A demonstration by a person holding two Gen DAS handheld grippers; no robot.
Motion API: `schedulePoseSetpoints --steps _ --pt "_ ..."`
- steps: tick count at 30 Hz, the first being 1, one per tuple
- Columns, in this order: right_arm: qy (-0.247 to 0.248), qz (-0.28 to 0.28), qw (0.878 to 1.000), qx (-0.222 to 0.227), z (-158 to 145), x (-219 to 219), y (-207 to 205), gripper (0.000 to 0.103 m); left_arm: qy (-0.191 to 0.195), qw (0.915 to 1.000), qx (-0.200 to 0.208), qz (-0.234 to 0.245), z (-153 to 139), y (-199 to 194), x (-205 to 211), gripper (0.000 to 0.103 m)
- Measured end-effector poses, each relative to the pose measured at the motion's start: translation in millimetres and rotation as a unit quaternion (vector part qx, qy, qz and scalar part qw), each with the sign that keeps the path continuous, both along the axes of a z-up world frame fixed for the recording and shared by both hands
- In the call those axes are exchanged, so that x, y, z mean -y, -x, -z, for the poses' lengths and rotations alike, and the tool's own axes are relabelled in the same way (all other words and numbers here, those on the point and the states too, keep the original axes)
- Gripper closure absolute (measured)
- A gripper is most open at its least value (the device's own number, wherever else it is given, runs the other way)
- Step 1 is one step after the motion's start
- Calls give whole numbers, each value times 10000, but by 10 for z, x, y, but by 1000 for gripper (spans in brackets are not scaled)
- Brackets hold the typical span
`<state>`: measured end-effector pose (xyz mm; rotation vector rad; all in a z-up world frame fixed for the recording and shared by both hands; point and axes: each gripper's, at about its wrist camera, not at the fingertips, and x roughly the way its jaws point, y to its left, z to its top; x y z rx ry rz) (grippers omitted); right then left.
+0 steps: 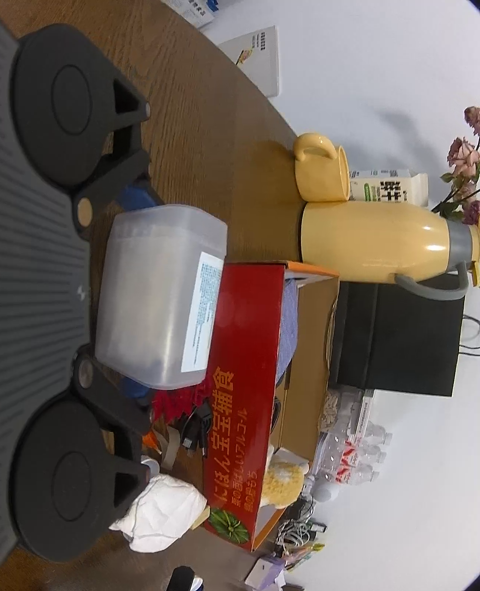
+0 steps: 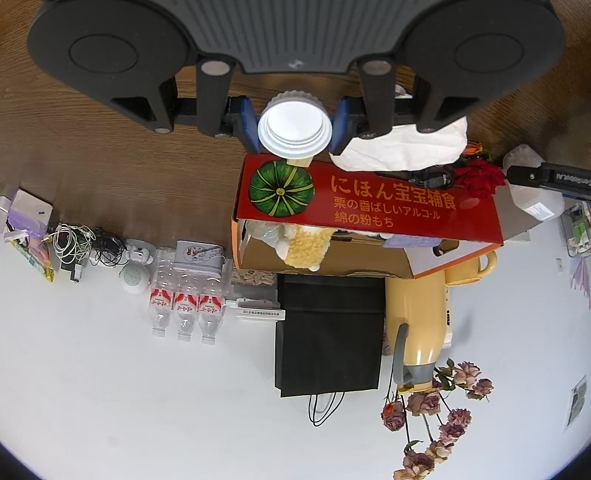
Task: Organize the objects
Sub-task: 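Grasp the white bottle cap with the right tool while the left tool grasps the clear plastic container, then carry the cap and clear container into the box and open both tools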
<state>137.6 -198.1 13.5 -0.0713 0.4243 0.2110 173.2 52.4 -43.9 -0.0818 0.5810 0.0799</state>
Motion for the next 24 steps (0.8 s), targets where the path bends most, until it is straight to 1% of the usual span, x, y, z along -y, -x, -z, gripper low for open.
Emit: schedulePoseSetpoints --steps 5,15,21,24 --pt "-6 15 10000 18 0 9 6 64 -121 9999 32 -62 -13 29 54 19" --pt "59 -5 9999 91 -19 -9 22 64 -125 9991 398 -24 -165 176 139 19" --pt "38 -114 9997 199 -54 -98 24 64 -107 9974 703 151 -361 171 267 19" --pt "-17 -205 9993 298 -132 -165 -20 64 -85 9960 858 238 -478 83 351 19"
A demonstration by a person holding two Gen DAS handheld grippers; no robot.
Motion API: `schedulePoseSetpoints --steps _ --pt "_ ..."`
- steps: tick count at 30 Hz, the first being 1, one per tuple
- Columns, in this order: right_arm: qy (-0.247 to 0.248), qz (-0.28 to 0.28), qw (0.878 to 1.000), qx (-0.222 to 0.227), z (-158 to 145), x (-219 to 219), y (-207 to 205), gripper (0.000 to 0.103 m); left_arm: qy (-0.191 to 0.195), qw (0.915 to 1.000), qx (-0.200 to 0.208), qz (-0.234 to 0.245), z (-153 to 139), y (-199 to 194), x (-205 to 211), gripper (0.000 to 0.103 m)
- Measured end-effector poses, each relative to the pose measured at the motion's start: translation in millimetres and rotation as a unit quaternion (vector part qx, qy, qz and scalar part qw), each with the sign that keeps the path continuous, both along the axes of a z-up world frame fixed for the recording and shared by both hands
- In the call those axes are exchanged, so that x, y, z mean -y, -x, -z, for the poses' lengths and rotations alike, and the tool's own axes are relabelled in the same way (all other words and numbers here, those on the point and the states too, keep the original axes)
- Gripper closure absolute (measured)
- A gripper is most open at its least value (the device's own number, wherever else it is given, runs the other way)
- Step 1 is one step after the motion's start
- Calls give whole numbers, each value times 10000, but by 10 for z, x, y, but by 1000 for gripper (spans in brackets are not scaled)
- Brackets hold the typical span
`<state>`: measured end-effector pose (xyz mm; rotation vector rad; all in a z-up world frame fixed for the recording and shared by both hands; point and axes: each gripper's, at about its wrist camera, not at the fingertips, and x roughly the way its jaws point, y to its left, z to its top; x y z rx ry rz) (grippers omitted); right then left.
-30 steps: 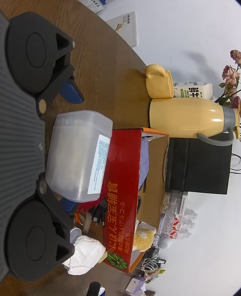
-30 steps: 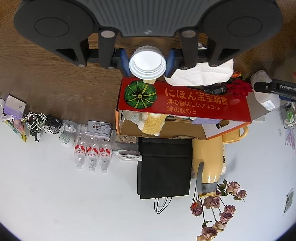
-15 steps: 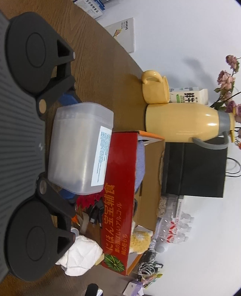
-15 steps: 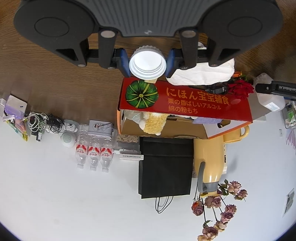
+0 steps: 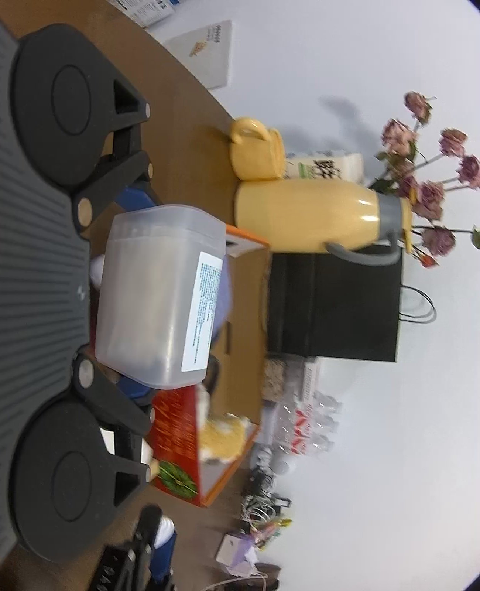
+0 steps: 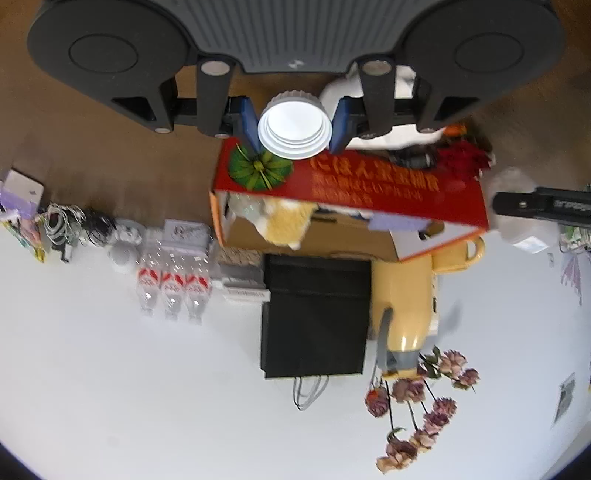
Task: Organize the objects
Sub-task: 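Carry the cap and clear container into the box and open both tools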
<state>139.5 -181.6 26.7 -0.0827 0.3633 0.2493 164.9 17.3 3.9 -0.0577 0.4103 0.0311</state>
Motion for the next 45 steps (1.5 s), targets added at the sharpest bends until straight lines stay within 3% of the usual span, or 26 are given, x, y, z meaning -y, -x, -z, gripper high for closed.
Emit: schedulePoseSetpoints --steps 13,22,27,34,36,38,39,40,41,42,43,45 --pt "-174 -198 9992 290 -350 -388 -739 64 54 9994 342 35 -317 -817 223 19" --pt "-162 1 9996 230 -356 -649 -1438 64 209 9991 315 -201 -265 -1438 176 19" --pt "-121 96 9999 23 -220 -654 -1666 64 102 9997 187 -140 -147 -1589 187 19" --pt "-86 59 9999 -86 -161 -640 -1678 64 46 9999 101 -101 -85 -1593 176 18" --pt "-87 52 9999 -100 -158 -632 -1669 63 31 9998 148 -101 -87 -1576 184 16" --pt "-88 65 9999 -130 -152 -618 -1662 63 -4 9996 260 -80 -91 -1549 197 0" --pt "-87 89 9998 -129 -153 -613 -1653 60 -26 9995 298 -89 -96 -1537 208 0" --pt "-82 112 9998 -136 -153 -609 -1651 46 -35 9993 351 -121 -98 -1522 217 0" --pt "-97 135 9998 -127 -152 -600 -1646 21 -30 9992 375 -129 -101 -1515 223 0" --pt "-117 167 9997 -102 -150 -593 -1638 7 -26 9992 369 -145 -104 -1516 225 0" --pt "-125 208 9997 -79 -152 -584 -1632 0 -31 9992 349 -172 -107 -1522 226 0" --pt "-143 221 9996 -77 -159 -571 -1626 0 -37 9992 338 -229 -110 -1524 226 0"
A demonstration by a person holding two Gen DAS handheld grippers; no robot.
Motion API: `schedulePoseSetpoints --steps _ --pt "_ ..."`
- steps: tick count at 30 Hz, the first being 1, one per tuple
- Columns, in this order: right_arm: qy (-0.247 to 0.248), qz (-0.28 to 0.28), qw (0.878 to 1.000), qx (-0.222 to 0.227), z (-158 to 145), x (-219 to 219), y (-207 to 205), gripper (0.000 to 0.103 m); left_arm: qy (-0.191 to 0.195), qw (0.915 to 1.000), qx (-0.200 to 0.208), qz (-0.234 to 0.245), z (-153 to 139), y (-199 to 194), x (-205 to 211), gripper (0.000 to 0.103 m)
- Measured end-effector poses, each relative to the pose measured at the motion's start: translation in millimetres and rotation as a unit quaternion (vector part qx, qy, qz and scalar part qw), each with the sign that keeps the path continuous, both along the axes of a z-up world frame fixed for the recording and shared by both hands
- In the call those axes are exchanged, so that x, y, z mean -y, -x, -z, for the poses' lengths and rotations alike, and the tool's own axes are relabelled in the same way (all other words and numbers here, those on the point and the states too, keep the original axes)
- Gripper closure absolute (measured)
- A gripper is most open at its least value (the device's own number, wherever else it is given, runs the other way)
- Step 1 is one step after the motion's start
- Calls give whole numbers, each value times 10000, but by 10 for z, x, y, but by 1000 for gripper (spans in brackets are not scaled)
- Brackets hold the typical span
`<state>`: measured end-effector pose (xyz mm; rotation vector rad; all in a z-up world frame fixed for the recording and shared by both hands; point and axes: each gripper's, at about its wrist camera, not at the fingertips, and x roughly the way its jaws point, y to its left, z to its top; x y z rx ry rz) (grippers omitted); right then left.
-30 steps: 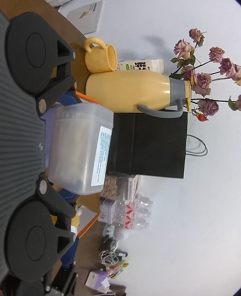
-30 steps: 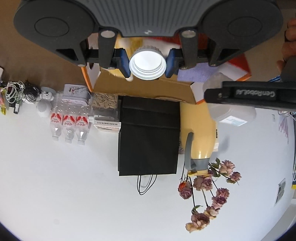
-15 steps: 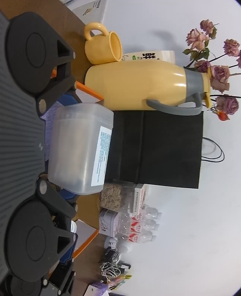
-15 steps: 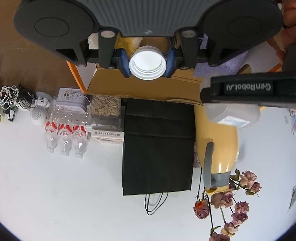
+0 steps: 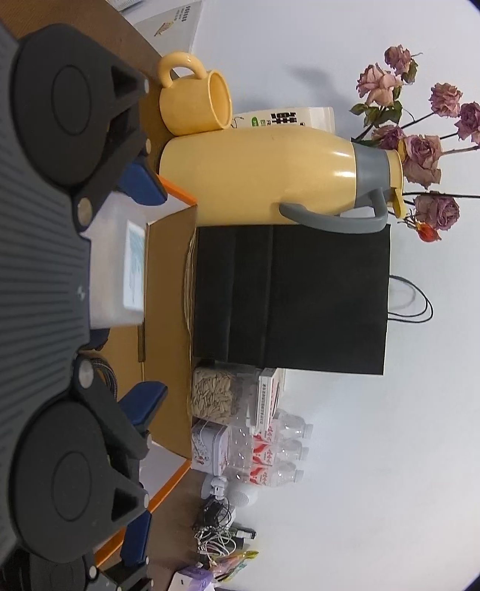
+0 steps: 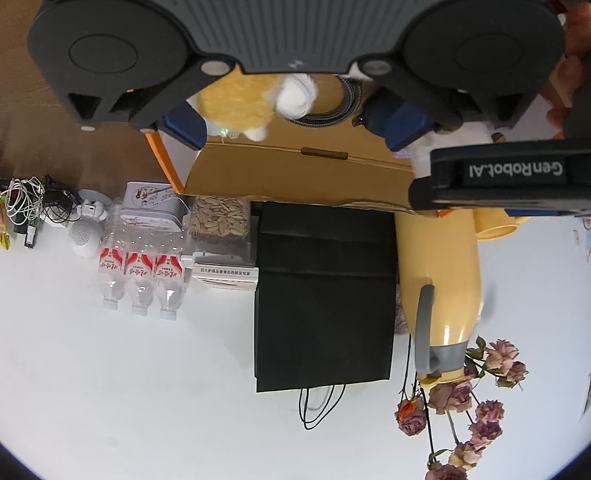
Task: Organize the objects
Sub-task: 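Carry the cap and clear container into the box and open both tools, then withdraw both tools from the box back toward the table items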
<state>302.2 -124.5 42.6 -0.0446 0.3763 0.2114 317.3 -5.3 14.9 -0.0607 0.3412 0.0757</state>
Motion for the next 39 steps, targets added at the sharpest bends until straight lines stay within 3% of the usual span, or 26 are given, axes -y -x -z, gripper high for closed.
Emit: schedulePoseSetpoints --steps 19,30,39 --pt "-32 -89 9998 173 -89 65 170 0 88 9998 154 87 -111 156 -5 0" --pt "94 -236 9988 420 -214 153 637 0 60 9990 446 5 -171 634 -60 0" --pt "141 -448 9982 385 -249 245 1085 0 -42 9992 381 120 -195 1191 -152 0"
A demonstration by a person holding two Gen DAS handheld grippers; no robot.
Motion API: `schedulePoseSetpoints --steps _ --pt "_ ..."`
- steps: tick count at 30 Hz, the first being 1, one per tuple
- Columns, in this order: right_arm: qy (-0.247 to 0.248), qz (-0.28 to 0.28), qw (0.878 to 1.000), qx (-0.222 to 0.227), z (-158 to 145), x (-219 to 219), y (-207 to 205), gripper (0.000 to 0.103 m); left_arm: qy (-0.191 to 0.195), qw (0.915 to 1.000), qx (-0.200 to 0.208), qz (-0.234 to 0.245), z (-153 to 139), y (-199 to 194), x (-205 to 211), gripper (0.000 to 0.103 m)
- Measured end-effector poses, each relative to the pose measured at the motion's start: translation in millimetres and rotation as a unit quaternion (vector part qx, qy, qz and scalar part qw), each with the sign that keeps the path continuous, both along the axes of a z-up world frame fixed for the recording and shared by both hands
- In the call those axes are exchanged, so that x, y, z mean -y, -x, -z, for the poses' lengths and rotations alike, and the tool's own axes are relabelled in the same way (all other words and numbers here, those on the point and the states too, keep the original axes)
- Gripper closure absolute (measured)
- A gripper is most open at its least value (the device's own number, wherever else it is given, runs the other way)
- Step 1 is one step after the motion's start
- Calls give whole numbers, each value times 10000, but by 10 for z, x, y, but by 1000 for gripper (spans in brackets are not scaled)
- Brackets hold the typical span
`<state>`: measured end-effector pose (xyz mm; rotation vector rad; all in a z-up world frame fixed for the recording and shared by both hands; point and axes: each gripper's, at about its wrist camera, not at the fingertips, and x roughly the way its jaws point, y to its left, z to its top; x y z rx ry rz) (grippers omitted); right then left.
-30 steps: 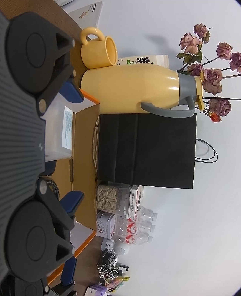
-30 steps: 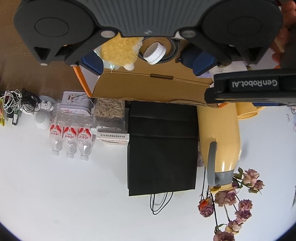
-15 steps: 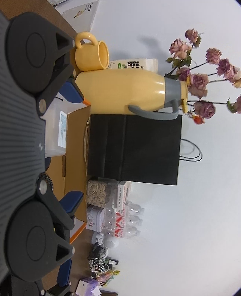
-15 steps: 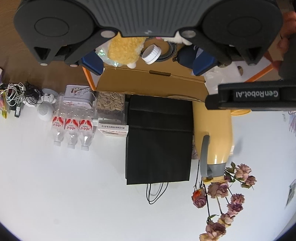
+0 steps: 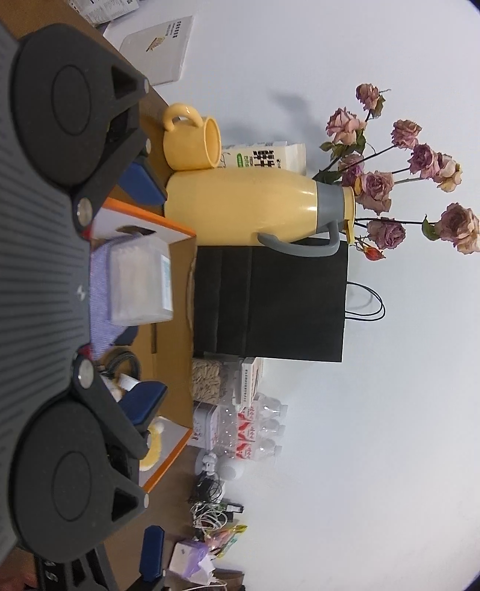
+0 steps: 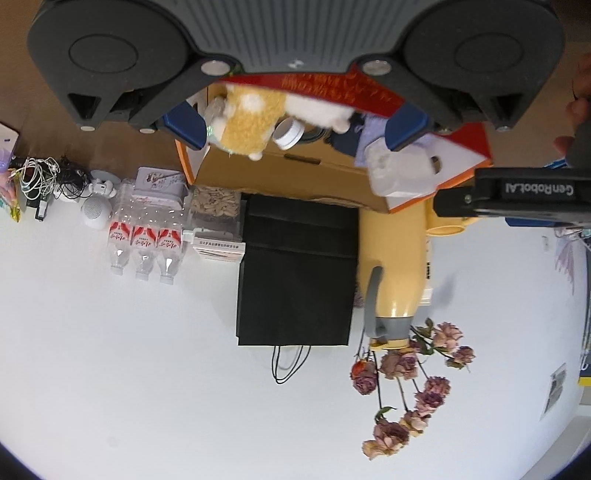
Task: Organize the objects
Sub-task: 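Withdraw both tools from the box back toward the table items, then grasp the white cloth bundle with the right tool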
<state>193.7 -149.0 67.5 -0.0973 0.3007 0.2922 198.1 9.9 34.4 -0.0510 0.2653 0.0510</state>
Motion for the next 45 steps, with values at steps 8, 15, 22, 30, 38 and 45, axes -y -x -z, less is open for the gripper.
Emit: schedulePoseSetpoints --steps 8,15,22,30,38,45 --pt "31 31 9996 -272 85 119 361 0 -34 9993 -339 -127 87 374 -113 0" --pt "43 6 9983 -577 228 164 605 0 -81 9982 -552 -215 158 660 -160 0" --pt "30 -52 9964 -846 377 206 766 0 -40 9970 -750 -211 241 840 -154 0" --pt "236 -388 9936 -1037 411 114 712 0 -64 9957 -891 -233 285 944 -150 0" --pt "373 -751 9851 -1504 438 -29 356 0 -36 9947 -986 -276 279 963 -173 0" --pt "268 -895 9756 -1985 527 -123 17 0 -16 9938 -1050 -367 302 963 -215 0"
